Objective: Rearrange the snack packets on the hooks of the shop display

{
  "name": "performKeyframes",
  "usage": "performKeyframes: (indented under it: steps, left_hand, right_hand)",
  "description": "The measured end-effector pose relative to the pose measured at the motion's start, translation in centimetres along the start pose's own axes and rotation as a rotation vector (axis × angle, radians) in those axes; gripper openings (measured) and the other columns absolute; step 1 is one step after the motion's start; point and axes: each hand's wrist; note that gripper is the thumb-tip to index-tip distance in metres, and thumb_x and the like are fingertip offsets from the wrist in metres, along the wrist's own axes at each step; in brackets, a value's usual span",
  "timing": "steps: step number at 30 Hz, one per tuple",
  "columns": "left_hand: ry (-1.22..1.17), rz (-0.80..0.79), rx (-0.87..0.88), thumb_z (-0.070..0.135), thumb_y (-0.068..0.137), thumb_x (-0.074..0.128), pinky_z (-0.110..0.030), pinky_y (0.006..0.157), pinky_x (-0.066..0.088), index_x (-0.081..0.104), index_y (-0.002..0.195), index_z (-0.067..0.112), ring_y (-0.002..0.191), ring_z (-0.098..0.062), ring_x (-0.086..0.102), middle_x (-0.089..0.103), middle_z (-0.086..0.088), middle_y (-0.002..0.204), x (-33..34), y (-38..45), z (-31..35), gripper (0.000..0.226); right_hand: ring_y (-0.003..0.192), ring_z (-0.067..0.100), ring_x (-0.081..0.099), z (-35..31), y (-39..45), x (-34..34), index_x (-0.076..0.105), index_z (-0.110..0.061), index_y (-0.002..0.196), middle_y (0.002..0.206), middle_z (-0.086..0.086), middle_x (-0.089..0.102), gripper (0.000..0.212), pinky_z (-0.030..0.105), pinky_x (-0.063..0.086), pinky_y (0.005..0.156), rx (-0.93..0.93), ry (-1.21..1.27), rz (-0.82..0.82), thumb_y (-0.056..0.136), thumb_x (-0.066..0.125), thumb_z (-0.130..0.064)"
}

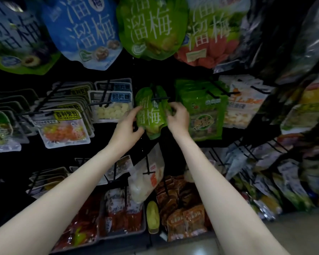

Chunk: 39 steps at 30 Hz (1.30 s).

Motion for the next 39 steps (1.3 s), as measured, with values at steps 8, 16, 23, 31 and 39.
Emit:
performKeyframes:
  steps: [8, 16, 23, 31, 39]
  left_hand:
    - [-0.126, -0.12, -0.023, 0.012, 0.089, 0.058, -0.031, 0.099, 0.039, 0.031, 0.143, 0.024, 0.127, -0.025, 0.042, 0.037, -0.009, 0.143, -2.4, -6.5, 2.0, 0.061]
    - [-0.314, -0.168, -0.016, 0.014, 0.09, 0.059, -0.036, 0.109, 0.033, 0.025, 0.139, 0.037, 0.13, -0.011, 0.034, 0.034, 0.001, 0.142, -6.9, -11.6, 3.8, 0.064]
    - [-0.778, -0.058, -0.173, 0.016, 0.09, 0.059, -0.029, 0.076, 0.056, 0.036, 0.13, 0.043, 0.104, -0.005, 0.059, 0.048, 0.009, 0.131, -12.7, -11.5, 6.1, 0.054]
    - [-0.364, 0.001, 0.032, 0.015, 0.083, 0.069, -0.042, 0.107, 0.037, 0.032, 0.133, 0.044, 0.127, -0.018, 0.044, 0.039, -0.001, 0.142, -14.6, -7.3, 9.0, 0.069]
    - [0.031, 0.069, 0.173, 0.017, 0.087, 0.062, -0.027, 0.11, 0.018, 0.013, 0.147, 0.036, 0.136, -0.025, 0.022, 0.02, -0.013, 0.144, -12.4, -0.8, 14.6, 0.079]
  right_hand:
    - [0.091, 0.018, 0.057, -3.7, -8.8, -5.9, 0.067, -0.004, 0.1, 0.095, 0.005, 0.062, 0.016, 0.02, 0.04, 0.077, -0.042, 0.129, 0.135, 0.084, 0.064, -0.005]
    - [0.074, 0.005, 0.058, -10.1, -15.4, -7.4, 0.066, -0.012, 0.088, 0.08, 0.0, 0.064, 0.014, 0.022, 0.046, 0.071, -0.15, 0.271, 0.041, 0.083, 0.064, 0.001]
    - [0.074, 0.003, 0.062, -15.0, -14.0, -6.8, 0.061, -0.013, 0.1, 0.084, -0.004, 0.066, 0.026, 0.021, 0.051, 0.072, -0.154, 0.604, -0.035, 0.085, 0.057, 0.007]
    - [0.113, 0.01, 0.046, -16.5, -9.5, -7.5, 0.049, -0.019, 0.134, 0.126, 0.009, 0.05, 0.052, 0.004, 0.033, 0.091, -0.407, 0.081, -0.161, 0.086, 0.062, -0.006]
    - [0.104, 0.021, 0.048, -18.0, -3.6, -11.2, 0.043, -0.021, 0.14, 0.12, 0.014, 0.047, 0.054, 0.009, 0.034, 0.085, -0.512, 0.065, 0.011, 0.092, 0.045, 0.005]
Point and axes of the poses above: each hand's wrist, its own y-axis towards the middle knuckle, its own x-axis out of the palm, z = x × y
